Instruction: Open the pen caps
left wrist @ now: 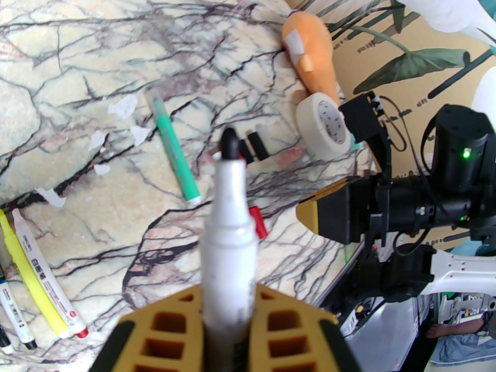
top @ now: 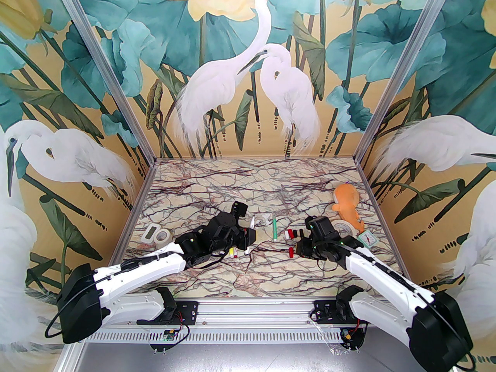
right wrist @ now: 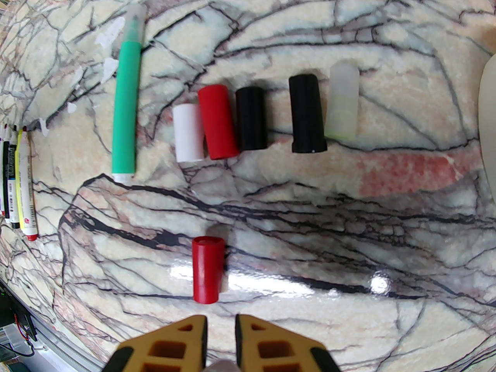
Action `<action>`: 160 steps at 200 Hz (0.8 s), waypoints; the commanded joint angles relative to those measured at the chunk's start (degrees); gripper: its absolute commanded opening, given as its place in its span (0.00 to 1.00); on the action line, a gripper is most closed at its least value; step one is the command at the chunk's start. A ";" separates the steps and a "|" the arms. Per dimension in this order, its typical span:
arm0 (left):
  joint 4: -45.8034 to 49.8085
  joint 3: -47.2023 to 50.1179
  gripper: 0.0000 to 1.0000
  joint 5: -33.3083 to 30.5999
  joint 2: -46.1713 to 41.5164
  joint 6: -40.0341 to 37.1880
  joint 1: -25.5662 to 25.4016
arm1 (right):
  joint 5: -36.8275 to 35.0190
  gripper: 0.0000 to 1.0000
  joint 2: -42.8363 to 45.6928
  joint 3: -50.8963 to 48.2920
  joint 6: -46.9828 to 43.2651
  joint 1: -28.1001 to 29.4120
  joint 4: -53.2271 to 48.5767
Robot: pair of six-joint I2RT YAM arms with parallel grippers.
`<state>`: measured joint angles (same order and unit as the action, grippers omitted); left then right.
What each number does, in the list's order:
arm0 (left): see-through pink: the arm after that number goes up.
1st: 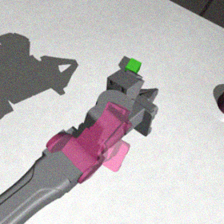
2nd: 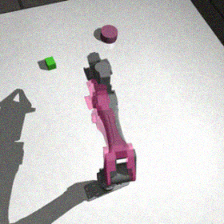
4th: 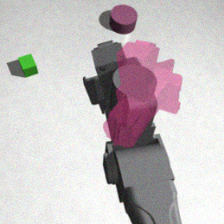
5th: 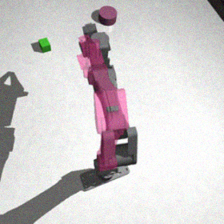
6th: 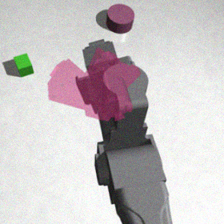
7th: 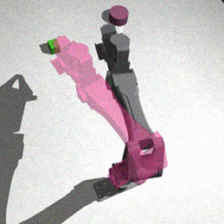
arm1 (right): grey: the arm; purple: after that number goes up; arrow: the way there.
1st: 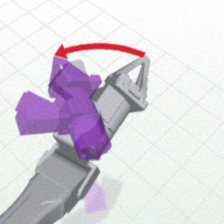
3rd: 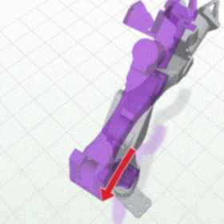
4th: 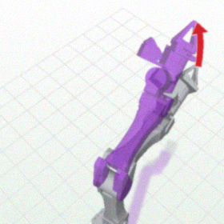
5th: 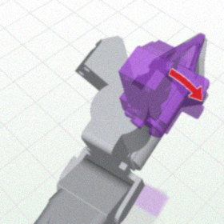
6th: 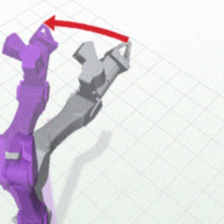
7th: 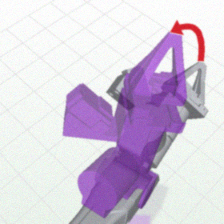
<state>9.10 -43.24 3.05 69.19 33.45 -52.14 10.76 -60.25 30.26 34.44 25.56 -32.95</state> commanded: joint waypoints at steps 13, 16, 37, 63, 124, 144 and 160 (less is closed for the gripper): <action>1.18 -2.10 0.05 -1.54 1.32 -0.05 0.28 | 1.46 0.14 -3.00 -0.34 -0.25 0.54 3.50; 1.18 -2.09 0.05 -1.55 1.42 -0.03 0.28 | 1.44 0.14 -3.30 -0.30 -0.25 0.60 3.69; 1.18 -2.20 0.05 -1.24 2.04 -0.05 0.28 | 1.38 0.15 -5.47 0.10 -0.16 0.93 4.45; 1.27 -2.20 0.05 -1.12 2.35 0.07 0.28 | 1.04 0.16 -7.80 0.63 -0.12 1.07 4.90; 1.53 -2.20 0.05 -0.98 2.76 -0.13 0.29 | 0.80 0.18 -11.53 1.53 0.27 1.15 5.69; 1.41 -2.19 0.06 -0.77 3.10 0.11 0.28 | 0.59 0.20 -12.39 1.80 0.28 1.16 5.88; 1.48 -2.17 0.05 -0.60 3.40 0.34 0.28 | 0.42 0.23 -13.03 2.12 0.31 1.09 5.97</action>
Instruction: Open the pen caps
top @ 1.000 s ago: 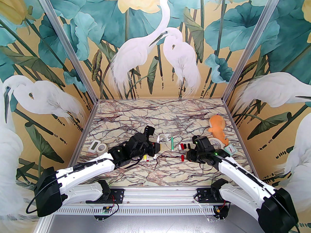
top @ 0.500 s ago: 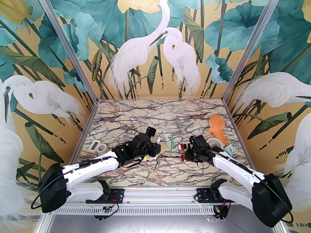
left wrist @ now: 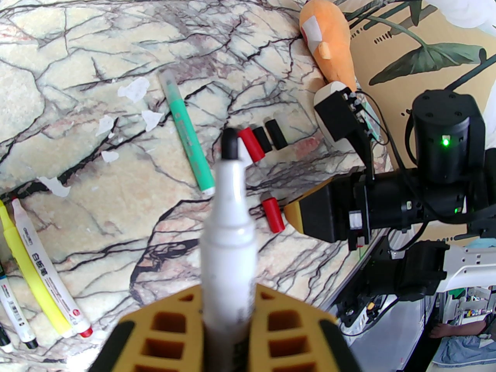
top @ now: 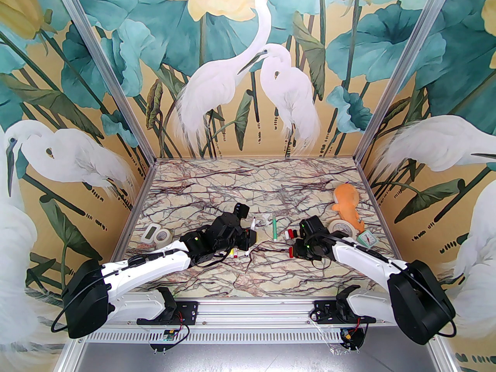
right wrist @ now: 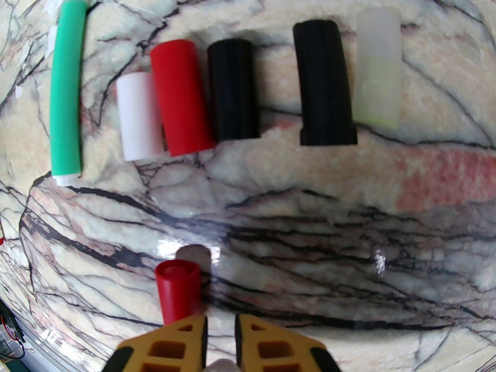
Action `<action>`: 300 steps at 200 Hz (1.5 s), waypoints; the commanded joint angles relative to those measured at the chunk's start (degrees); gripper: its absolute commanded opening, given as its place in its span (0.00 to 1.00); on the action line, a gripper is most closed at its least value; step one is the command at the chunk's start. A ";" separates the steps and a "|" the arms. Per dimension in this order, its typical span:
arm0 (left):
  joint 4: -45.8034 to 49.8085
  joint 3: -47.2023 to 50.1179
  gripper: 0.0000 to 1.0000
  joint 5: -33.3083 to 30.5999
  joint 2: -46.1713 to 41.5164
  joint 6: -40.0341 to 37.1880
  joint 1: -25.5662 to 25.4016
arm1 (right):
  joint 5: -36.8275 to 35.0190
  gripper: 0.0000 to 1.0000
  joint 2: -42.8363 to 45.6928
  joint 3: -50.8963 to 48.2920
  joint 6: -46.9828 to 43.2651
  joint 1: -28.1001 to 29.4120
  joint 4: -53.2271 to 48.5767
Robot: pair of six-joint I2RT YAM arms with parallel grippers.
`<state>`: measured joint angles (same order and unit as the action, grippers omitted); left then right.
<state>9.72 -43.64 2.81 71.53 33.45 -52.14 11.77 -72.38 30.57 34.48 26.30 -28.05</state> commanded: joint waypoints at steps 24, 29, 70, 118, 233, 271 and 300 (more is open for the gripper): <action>1.67 -1.89 0.05 -1.64 1.42 1.33 0.28 | -0.72 0.27 -1.45 2.21 0.25 0.36 1.07; 1.78 -1.87 0.05 -1.67 1.57 1.62 0.28 | -0.82 0.27 -1.40 2.13 0.24 0.35 1.15; 2.83 -2.50 0.05 -2.60 3.58 3.62 0.28 | -1.03 0.28 -1.13 2.38 -0.27 0.41 0.87; 7.22 -5.64 0.05 -6.72 7.86 6.23 0.28 | -0.56 0.31 3.82 2.23 -1.08 0.80 -0.18; 19.62 -15.45 0.05 -17.71 23.84 12.86 0.28 | 5.96 0.72 20.16 3.27 -2.49 0.94 -0.64; 21.48 -16.92 0.05 -19.14 27.76 14.03 0.28 | 9.34 0.97 25.04 2.50 -2.01 0.90 1.10; 22.83 -18.23 0.07 -19.91 30.19 14.55 0.35 | 9.89 0.99 26.94 2.12 -1.74 0.94 1.13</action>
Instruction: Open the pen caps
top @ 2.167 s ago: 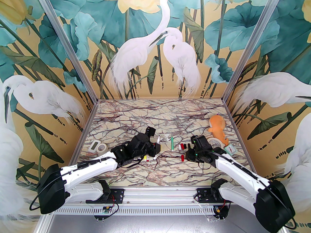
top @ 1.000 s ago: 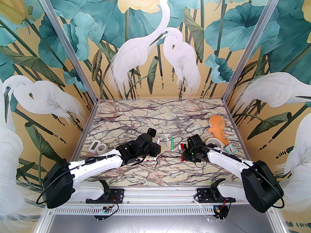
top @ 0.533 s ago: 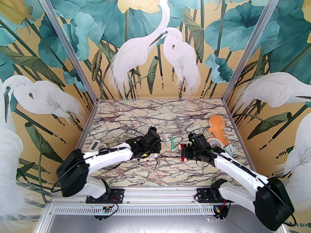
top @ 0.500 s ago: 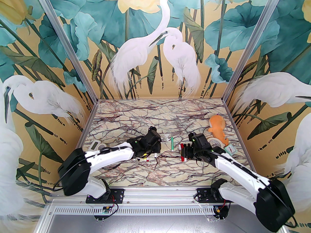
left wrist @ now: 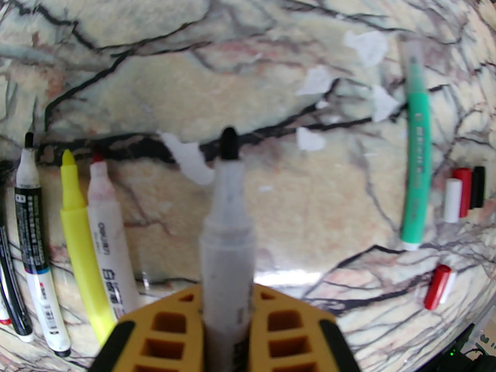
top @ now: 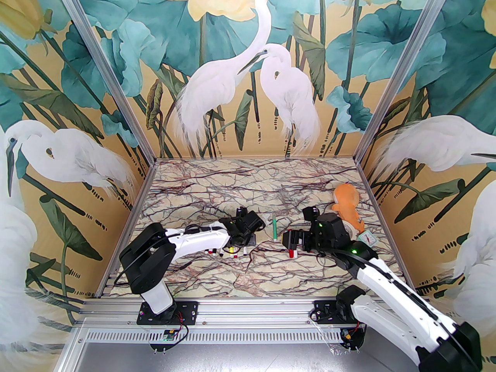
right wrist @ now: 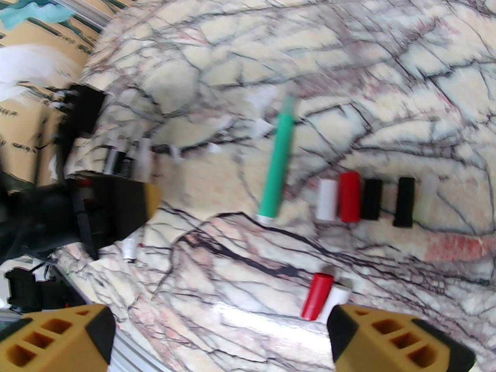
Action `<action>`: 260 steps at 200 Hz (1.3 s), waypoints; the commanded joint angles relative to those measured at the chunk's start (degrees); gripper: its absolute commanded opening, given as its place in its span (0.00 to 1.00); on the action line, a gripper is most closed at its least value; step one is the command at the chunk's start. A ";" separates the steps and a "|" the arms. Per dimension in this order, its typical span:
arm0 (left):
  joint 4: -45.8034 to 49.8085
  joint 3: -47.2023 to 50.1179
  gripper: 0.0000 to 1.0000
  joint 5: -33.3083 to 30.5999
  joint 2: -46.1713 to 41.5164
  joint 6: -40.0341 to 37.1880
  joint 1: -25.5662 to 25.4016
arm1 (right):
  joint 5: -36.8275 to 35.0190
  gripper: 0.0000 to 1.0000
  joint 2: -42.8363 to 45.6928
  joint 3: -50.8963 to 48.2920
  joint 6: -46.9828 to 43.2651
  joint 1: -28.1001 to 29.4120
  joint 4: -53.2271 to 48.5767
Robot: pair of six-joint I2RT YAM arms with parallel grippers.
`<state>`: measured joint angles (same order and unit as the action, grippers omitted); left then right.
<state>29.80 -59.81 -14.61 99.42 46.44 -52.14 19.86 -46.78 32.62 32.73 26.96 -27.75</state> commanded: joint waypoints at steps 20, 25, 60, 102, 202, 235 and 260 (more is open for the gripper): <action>3.41 -2.72 0.08 -2.82 3.72 1.90 0.34 | 1.25 1.00 1.84 0.34 -0.47 0.28 -0.34; 3.39 -2.83 0.08 -2.88 4.06 1.76 0.44 | 1.28 1.00 1.96 0.21 -0.44 0.29 -0.38; 5.32 -4.34 0.10 -4.26 6.36 1.64 0.62 | 1.41 0.99 2.40 -0.95 0.15 0.26 0.24; 5.27 -4.26 0.16 -4.89 7.29 0.99 1.24 | 1.41 0.99 2.41 -1.71 0.35 0.28 0.50; 6.51 -5.11 0.31 -4.73 5.83 -0.30 1.61 | 1.15 1.00 1.75 -1.95 0.25 0.26 0.77; 9.76 -7.67 0.31 -5.83 3.08 -0.56 1.41 | 1.48 0.99 1.77 -1.85 0.36 0.28 0.85; 12.55 -9.69 0.33 -7.01 0.46 -0.62 0.92 | 1.59 1.00 2.22 -1.64 0.23 0.26 0.58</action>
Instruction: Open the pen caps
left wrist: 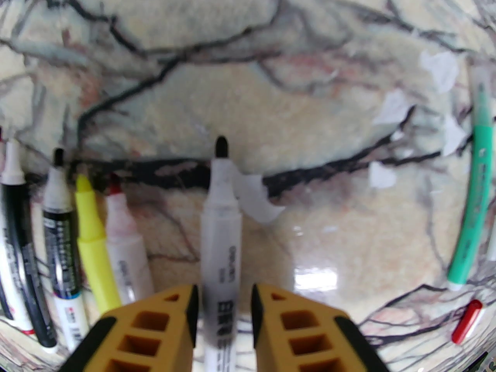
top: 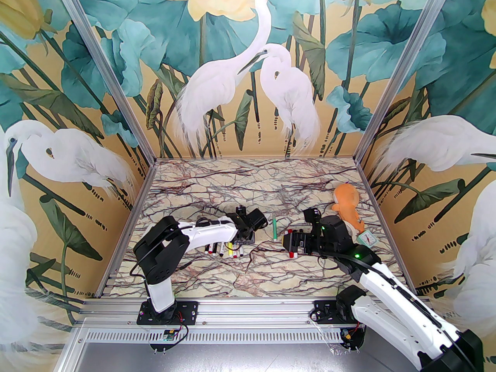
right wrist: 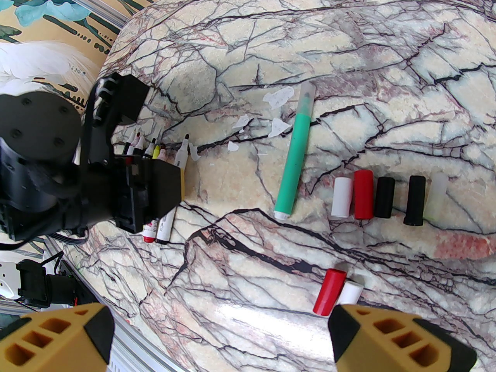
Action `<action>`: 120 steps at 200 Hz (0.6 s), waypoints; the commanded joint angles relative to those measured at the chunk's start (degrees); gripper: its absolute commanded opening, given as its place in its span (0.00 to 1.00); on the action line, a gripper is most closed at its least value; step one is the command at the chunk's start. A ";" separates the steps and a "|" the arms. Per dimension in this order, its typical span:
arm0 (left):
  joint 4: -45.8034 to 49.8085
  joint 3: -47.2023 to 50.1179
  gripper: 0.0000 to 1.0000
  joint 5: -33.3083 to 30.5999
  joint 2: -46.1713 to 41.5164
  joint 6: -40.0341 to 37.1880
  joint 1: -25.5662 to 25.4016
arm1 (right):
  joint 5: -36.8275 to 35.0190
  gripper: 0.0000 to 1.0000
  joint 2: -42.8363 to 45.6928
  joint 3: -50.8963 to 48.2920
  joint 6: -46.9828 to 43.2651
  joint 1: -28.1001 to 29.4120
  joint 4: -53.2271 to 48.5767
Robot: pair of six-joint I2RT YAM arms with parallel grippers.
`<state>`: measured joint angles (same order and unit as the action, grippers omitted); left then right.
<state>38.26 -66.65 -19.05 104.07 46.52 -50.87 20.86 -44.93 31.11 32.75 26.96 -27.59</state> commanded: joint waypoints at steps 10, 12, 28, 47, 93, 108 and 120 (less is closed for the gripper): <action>4.18 -3.59 0.35 -1.94 -4.98 -0.99 -0.53 | 0.19 1.00 0.84 -0.18 0.36 0.28 0.11; 4.19 -3.75 0.35 -1.73 -5.07 -1.04 -0.59 | 0.09 0.99 0.99 -0.13 0.44 0.28 0.05; 2.73 -5.31 0.37 1.59 -5.21 -1.95 -0.80 | -1.22 0.99 2.16 -0.09 0.70 0.29 -0.79; -0.44 -7.71 0.41 6.35 -3.88 -2.32 -1.39 | -2.28 0.99 3.28 0.26 0.87 0.26 -2.10; -4.72 -14.83 0.47 13.91 4.02 -2.14 -1.77 | -4.26 0.99 5.33 1.15 0.88 0.26 -5.50; -5.66 -16.84 0.47 15.40 6.43 -1.90 -1.77 | -5.36 1.00 6.29 1.36 0.94 0.26 -6.97; -5.76 -18.76 0.47 16.15 8.65 -1.79 -1.77 | -6.40 1.00 6.90 1.58 1.33 0.28 -8.05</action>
<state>34.39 -82.24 -7.35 108.31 45.04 -52.49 17.47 -39.57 31.11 33.01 26.96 -32.16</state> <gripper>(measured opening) 0.468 0.994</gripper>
